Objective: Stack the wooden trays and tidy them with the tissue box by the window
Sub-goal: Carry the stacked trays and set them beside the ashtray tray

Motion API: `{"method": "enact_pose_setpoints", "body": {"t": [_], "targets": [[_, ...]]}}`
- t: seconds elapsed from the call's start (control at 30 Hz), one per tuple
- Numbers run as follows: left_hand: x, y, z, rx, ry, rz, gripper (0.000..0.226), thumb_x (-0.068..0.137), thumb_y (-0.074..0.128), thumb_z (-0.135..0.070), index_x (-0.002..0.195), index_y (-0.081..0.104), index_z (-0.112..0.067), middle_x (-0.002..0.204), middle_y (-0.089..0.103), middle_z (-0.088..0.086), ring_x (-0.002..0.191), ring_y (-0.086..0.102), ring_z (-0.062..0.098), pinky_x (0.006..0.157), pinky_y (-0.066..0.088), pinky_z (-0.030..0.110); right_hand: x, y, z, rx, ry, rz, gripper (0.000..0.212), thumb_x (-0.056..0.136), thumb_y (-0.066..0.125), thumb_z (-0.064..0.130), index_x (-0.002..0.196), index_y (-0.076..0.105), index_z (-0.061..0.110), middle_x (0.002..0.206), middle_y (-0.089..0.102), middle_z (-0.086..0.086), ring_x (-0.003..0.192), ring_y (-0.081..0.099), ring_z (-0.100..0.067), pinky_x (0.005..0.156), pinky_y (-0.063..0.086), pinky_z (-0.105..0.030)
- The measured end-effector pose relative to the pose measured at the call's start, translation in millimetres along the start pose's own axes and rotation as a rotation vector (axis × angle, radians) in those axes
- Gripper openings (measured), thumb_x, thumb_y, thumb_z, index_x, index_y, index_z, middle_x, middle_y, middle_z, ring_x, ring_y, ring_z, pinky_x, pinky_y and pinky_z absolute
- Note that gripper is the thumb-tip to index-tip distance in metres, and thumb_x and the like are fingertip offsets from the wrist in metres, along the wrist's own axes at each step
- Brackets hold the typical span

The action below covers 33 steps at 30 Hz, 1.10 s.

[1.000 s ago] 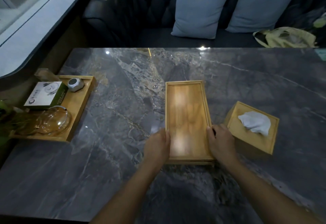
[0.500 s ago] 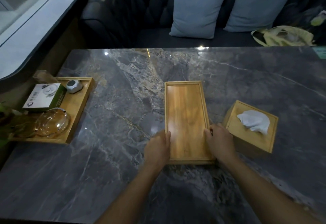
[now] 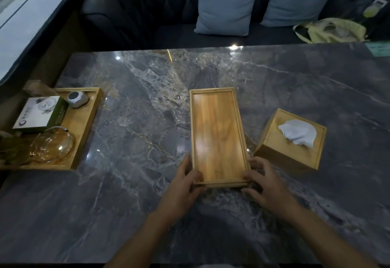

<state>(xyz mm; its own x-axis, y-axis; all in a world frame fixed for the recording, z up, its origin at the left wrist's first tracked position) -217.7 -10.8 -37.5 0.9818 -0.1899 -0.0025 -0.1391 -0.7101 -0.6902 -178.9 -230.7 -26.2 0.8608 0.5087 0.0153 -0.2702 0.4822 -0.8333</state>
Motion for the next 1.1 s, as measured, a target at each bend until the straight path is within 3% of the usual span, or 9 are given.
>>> {"method": "enact_pose_setpoints", "body": {"t": [0.1, 0.17, 0.3, 0.4, 0.57, 0.67, 0.8, 0.9, 1.1], "targets": [[3, 1, -3, 0.009, 0.004, -0.001, 0.017, 0.082, 0.064, -0.014, 0.091, 0.05, -0.011, 0.157, 0.008, 0.009, 0.143, 0.016, 0.015, 0.095, 0.04, 0.019, 1, 0, 0, 0.012, -0.02, -0.066, 0.035, 0.062, 0.084, 0.008, 0.09, 0.063, 0.012, 0.124, 0.048, -0.021, 0.107, 0.051, -0.024, 0.085, 0.05, -0.035], [3, 1, -3, 0.015, -0.004, 0.012, 0.018, 0.082, 0.064, -0.014, 0.092, 0.051, -0.01, 0.157, 0.008, 0.009, 0.143, 0.017, 0.018, 0.094, 0.041, 0.025, 1, 0, 0, 0.02, -0.028, -0.078, 0.034, 0.061, 0.083, 0.007, 0.087, 0.062, 0.011, 0.124, 0.046, -0.022, 0.11, 0.049, -0.024, 0.088, 0.045, -0.033], [0, 0, -1, 0.032, 0.044, -0.028, 0.014, 0.082, 0.063, -0.01, 0.091, 0.053, -0.007, 0.153, 0.01, 0.002, 0.143, 0.013, 0.019, 0.098, 0.032, 0.018, 1, 1, 1, -0.021, -0.033, -0.09, 0.031, 0.06, 0.083, 0.003, 0.082, 0.061, 0.004, 0.12, 0.05, -0.029, 0.107, 0.055, -0.033, 0.091, 0.042, -0.037], [-3, 3, 1, 0.03, 0.043, -0.066, 0.012, 0.082, 0.063, -0.008, 0.089, 0.053, -0.007, 0.151, 0.012, 0.002, 0.14, 0.015, 0.015, 0.088, 0.032, 0.01, 0, 4, 3, -0.046, -0.03, -0.094, 0.029, 0.061, 0.082, -0.001, 0.08, 0.062, 0.0, 0.116, 0.051, -0.032, 0.104, 0.059, -0.041, 0.09, 0.043, -0.039], [-5, 7, 8, -0.033, 0.012, -0.097, 0.016, 0.079, 0.064, -0.004, 0.085, 0.052, -0.011, 0.15, 0.018, -0.001, 0.127, 0.014, -0.02, 0.08, 0.029, -0.003, -1, 3, 6, -0.018, -0.031, -0.101, 0.026, 0.063, 0.081, -0.002, 0.081, 0.062, -0.003, 0.116, 0.051, -0.033, 0.104, 0.058, -0.039, 0.088, 0.046, -0.038], [-6, 9, 10, -0.073, 0.005, -0.117, 0.025, 0.078, 0.065, -0.001, 0.083, 0.048, -0.018, 0.147, 0.022, -0.002, 0.122, 0.014, -0.031, 0.079, 0.03, -0.004, -3, 0, 9, -0.014, -0.028, -0.098, 0.027, 0.062, 0.08, -0.004, 0.081, 0.061, -0.001, 0.119, 0.051, -0.032, 0.106, 0.057, -0.034, 0.089, 0.042, -0.034], [-4, 9, 15, -0.119, -0.027, -0.126, 0.03, 0.077, 0.067, -0.003, 0.078, 0.047, -0.025, 0.146, 0.03, -0.001, 0.12, 0.023, -0.03, 0.083, 0.032, -0.002, -3, 1, 10, -0.056, -0.021, -0.071, 0.027, 0.062, 0.08, -0.005, 0.081, 0.062, 0.0, 0.121, 0.054, -0.031, 0.104, 0.061, -0.035, 0.088, 0.042, -0.033], [-3, 9, 18, -0.12, -0.046, -0.119, 0.023, 0.075, 0.069, -0.006, 0.078, 0.051, -0.019, 0.147, 0.038, 0.004, 0.112, 0.043, -0.016, 0.081, 0.038, 0.005, -4, 3, 10, -0.044, -0.031, -0.066, 0.026, 0.064, 0.078, -0.007, 0.082, 0.062, 0.001, 0.123, 0.053, -0.029, 0.1, 0.063, -0.029, 0.088, 0.044, -0.029], [-5, 10, 13, -0.103, -0.048, -0.132, 0.018, 0.075, 0.07, -0.005, 0.08, 0.053, -0.007, 0.143, 0.032, -0.005, 0.096, 0.045, -0.009, 0.069, 0.035, 0.0, -5, 7, 6, -0.023, -0.024, -0.057, 0.026, 0.068, 0.076, -0.004, 0.086, 0.06, 0.004, 0.125, 0.052, -0.025, 0.102, 0.062, -0.028, 0.087, 0.044, -0.026]]}}
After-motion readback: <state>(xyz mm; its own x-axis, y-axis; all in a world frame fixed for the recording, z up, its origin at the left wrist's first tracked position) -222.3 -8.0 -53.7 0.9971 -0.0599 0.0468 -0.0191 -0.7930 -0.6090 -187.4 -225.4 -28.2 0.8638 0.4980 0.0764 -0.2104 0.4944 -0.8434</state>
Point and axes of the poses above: each hand's wrist, its own x-axis towards the middle knuckle, its own y-axis out of the palm, z = x × y, the point moved 5 cm from there along x, towards the middle knuckle
